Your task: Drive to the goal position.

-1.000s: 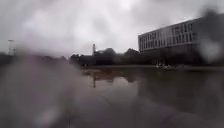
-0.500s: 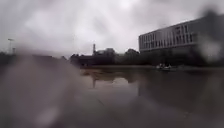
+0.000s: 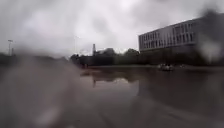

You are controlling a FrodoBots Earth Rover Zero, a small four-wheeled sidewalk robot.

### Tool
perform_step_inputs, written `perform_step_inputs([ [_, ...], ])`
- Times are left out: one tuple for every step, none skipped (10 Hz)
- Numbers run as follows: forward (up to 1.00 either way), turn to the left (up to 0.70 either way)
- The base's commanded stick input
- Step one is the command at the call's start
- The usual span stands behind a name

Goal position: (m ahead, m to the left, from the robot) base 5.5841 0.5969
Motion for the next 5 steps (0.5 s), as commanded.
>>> perform_step_inputs([
  [0.7, 0.0],
  [0.7, 0.0],
  [0.7, 0.0],
  [0.7, 0.0],
  [0.7, 0.0],
])
